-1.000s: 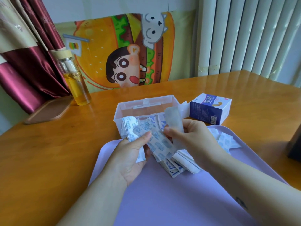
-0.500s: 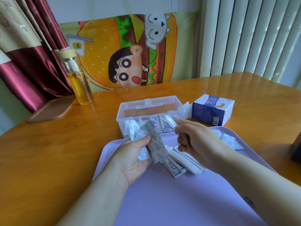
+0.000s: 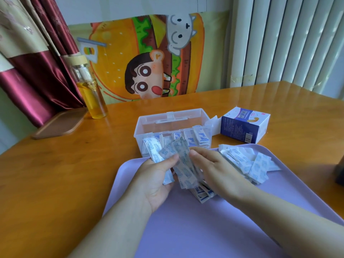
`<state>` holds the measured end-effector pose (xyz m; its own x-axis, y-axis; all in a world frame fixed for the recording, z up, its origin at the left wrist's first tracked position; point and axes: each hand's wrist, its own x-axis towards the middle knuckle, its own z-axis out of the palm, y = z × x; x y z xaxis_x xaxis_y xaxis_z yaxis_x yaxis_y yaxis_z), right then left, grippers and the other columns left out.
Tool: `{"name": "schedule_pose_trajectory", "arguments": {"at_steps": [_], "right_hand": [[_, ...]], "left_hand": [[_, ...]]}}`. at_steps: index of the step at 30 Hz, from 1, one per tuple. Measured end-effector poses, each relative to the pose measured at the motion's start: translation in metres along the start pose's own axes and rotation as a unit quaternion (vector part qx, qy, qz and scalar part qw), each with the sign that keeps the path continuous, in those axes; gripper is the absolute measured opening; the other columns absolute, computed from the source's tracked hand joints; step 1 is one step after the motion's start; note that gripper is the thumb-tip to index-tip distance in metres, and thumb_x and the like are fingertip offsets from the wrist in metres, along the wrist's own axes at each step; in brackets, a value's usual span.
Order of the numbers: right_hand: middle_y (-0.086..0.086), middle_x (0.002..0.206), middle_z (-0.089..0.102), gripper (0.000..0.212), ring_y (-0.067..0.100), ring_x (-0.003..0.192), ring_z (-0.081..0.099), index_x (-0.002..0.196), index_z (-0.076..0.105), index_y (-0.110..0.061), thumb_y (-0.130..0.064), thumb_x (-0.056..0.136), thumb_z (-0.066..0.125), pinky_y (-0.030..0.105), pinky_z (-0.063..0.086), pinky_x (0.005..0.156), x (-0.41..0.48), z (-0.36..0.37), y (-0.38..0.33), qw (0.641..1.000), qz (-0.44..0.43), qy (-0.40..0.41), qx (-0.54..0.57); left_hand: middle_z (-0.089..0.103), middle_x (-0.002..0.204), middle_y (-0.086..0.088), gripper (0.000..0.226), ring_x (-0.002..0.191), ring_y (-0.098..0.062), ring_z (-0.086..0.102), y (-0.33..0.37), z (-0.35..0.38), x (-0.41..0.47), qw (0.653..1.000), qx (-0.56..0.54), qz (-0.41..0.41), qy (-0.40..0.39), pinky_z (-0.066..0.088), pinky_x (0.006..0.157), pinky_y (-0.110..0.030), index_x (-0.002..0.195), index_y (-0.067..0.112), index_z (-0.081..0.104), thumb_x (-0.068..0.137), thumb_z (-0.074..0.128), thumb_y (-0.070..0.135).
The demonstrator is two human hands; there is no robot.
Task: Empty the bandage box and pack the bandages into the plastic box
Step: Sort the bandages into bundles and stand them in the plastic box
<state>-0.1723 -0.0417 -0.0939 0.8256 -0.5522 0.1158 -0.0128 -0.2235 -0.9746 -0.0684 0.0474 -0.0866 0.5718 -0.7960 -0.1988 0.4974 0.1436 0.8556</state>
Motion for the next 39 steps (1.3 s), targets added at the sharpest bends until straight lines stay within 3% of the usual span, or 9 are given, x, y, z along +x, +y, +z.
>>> {"name": "schedule_pose_trajectory", "arguments": {"at_steps": [7, 10, 14, 21, 24, 27, 32, 35, 39], "right_hand": [[-0.005, 0.071, 0.060, 0.013, -0.002, 0.057, 0.053, 0.087, 0.055, -0.015, -0.007, 0.093, 0.048, 0.016, 0.045, 0.057, 0.002, 0.004, 0.001, 0.992, -0.007, 0.022, -0.121], [0.004, 0.080, 0.067, 0.019, 0.011, 0.069, 0.063, 0.093, 0.062, -0.012, -0.001, 0.092, 0.047, 0.030, 0.052, 0.067, 0.006, -0.003, -0.001, 0.998, 0.041, 0.047, 0.025], [0.015, 0.090, 0.070, 0.023, 0.027, 0.078, 0.067, 0.103, 0.064, -0.003, 0.001, 0.094, 0.043, 0.039, 0.053, 0.070, 0.006, -0.002, -0.005, 0.974, 0.090, -0.003, 0.209], [0.001, 0.077, 0.057, 0.007, 0.003, 0.069, 0.051, 0.091, 0.052, -0.010, -0.013, 0.095, 0.046, 0.025, 0.043, 0.067, -0.004, 0.010, -0.003, 0.988, -0.019, -0.024, -0.155], [0.003, 0.106, 0.051, 0.030, 0.013, 0.099, 0.050, 0.118, 0.050, -0.010, -0.026, 0.093, 0.050, 0.027, 0.041, 0.087, -0.007, 0.006, -0.008, 0.966, -0.061, -0.015, -0.251], [-0.012, 0.124, 0.039, 0.064, -0.012, 0.106, 0.039, 0.145, 0.029, -0.024, -0.033, 0.089, 0.059, 0.003, 0.032, 0.087, -0.009, -0.006, -0.017, 0.970, -0.086, -0.047, -0.223], [-0.024, 0.149, -0.003, 0.124, -0.005, 0.138, 0.002, 0.138, -0.017, -0.052, -0.049, 0.062, 0.081, 0.016, 0.022, 0.110, -0.014, -0.017, -0.012, 0.912, -0.139, -0.137, -0.361], [-0.021, 0.151, -0.012, 0.127, 0.004, 0.143, -0.001, 0.128, -0.024, -0.062, -0.051, 0.058, 0.082, 0.030, 0.028, 0.112, -0.015, -0.009, -0.008, 0.897, -0.151, -0.152, -0.388], [-0.017, 0.154, -0.003, 0.117, 0.005, 0.142, 0.011, 0.137, -0.006, -0.059, -0.045, 0.062, 0.083, 0.023, 0.034, 0.105, -0.011, -0.011, -0.007, 0.907, -0.165, -0.127, -0.365]], "left_hand": [[0.072, 0.102, -0.013, 0.023, 0.086, -0.024, 0.067, -0.006, 0.003, 0.001, 1.000, -0.019, -0.013, 0.001, 0.057, 0.070, -0.032, 0.110, 0.008, 0.064, 0.090, 0.055, 0.003], [0.066, 0.077, -0.003, 0.007, 0.071, -0.015, 0.062, -0.004, 0.004, 0.001, 0.998, -0.052, -0.029, 0.031, 0.054, 0.062, -0.026, 0.095, 0.011, 0.064, 0.088, 0.061, 0.013], [0.068, 0.114, -0.014, 0.039, 0.107, -0.030, 0.064, -0.004, 0.006, -0.004, 0.992, -0.057, -0.099, -0.044, 0.050, 0.092, -0.042, 0.117, 0.007, 0.063, 0.090, 0.055, 0.033], [0.068, 0.115, -0.012, 0.034, 0.105, -0.025, 0.065, -0.015, 0.010, -0.004, 0.988, -0.046, -0.142, -0.045, 0.055, 0.080, -0.039, 0.120, 0.011, 0.062, 0.097, 0.044, 0.028], [0.069, 0.112, -0.012, 0.030, 0.094, -0.023, 0.068, -0.013, 0.009, -0.002, 0.989, -0.064, -0.122, -0.056, 0.057, 0.074, -0.038, 0.114, 0.012, 0.064, 0.098, 0.042, 0.026], [0.071, 0.104, -0.012, 0.028, 0.087, -0.025, 0.069, -0.005, 0.008, -0.003, 0.988, -0.101, -0.107, -0.052, 0.054, 0.080, -0.042, 0.113, 0.013, 0.065, 0.099, 0.042, 0.022], [0.055, 0.085, -0.006, 0.022, 0.084, -0.018, 0.055, -0.001, 0.006, -0.002, 0.986, -0.136, -0.099, -0.009, 0.049, 0.087, -0.038, 0.111, 0.010, 0.062, 0.093, 0.050, 0.011], [0.052, 0.111, -0.018, 0.036, 0.107, -0.027, 0.051, -0.005, 0.008, -0.006, 0.985, -0.038, -0.147, -0.083, 0.041, 0.099, -0.040, 0.127, 0.005, 0.055, 0.093, 0.047, 0.014], [0.058, 0.095, -0.020, 0.024, 0.085, -0.027, 0.059, -0.009, 0.009, -0.011, 0.980, 0.111, -0.099, -0.132, 0.048, 0.065, -0.028, 0.111, 0.000, 0.058, 0.092, 0.045, 0.004]]}}
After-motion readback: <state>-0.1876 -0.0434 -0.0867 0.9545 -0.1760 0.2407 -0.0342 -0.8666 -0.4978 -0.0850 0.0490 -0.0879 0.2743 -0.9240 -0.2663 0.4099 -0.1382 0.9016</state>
